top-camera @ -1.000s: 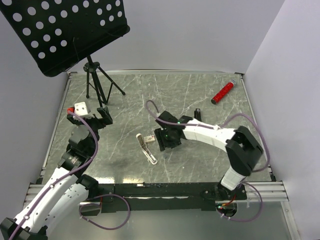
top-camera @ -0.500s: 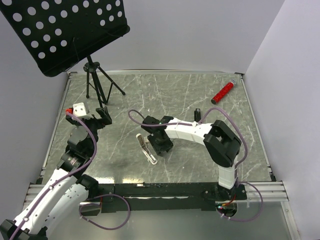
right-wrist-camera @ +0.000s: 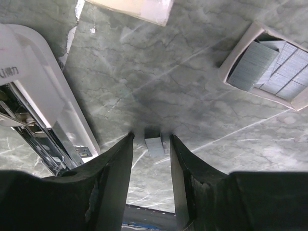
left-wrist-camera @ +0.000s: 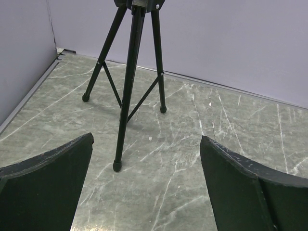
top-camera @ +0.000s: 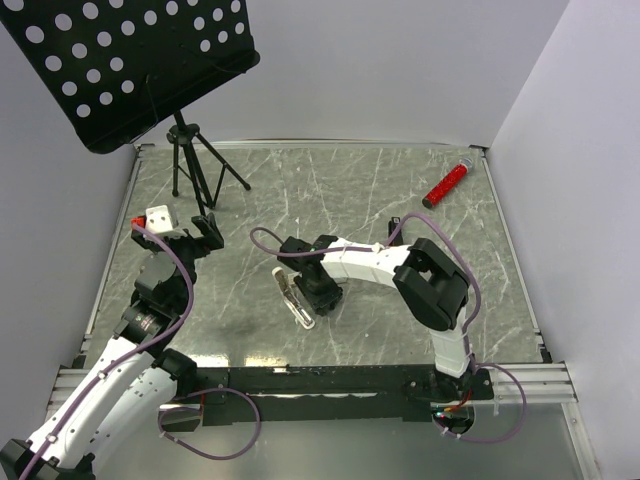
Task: Load the staples into the stapler
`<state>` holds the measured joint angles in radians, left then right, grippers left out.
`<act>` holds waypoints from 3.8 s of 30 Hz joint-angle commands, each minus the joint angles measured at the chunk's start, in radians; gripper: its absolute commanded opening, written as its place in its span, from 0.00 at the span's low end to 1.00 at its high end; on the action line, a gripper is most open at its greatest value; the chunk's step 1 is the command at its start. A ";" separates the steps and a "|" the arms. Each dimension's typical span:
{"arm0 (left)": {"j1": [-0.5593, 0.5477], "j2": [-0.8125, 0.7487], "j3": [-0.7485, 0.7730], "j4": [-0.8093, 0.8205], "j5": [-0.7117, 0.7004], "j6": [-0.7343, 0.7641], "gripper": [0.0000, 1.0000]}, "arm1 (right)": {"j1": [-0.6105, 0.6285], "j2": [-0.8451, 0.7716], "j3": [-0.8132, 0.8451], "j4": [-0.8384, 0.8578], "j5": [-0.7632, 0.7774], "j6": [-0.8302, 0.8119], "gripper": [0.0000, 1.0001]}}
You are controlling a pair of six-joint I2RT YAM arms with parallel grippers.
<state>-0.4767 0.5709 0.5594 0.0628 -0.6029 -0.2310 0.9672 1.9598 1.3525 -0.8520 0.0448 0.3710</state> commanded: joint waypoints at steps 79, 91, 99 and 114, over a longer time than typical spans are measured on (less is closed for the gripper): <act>0.003 0.001 -0.001 0.028 -0.014 -0.001 0.97 | 0.120 -0.140 -0.064 0.304 0.073 0.028 0.23; 0.004 0.001 -0.001 0.026 -0.017 0.001 0.97 | 0.120 -0.162 -0.084 0.326 0.056 0.028 0.22; 0.003 0.000 -0.001 0.028 -0.014 -0.001 0.97 | 0.120 -0.187 -0.096 0.330 0.061 0.032 0.22; 0.003 -0.002 -0.001 0.025 -0.012 -0.001 0.97 | 0.120 -0.240 -0.119 0.363 0.067 0.039 0.22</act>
<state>-0.4767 0.5732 0.5594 0.0631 -0.6033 -0.2310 1.0805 1.7943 1.2423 -0.5266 0.0975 0.4000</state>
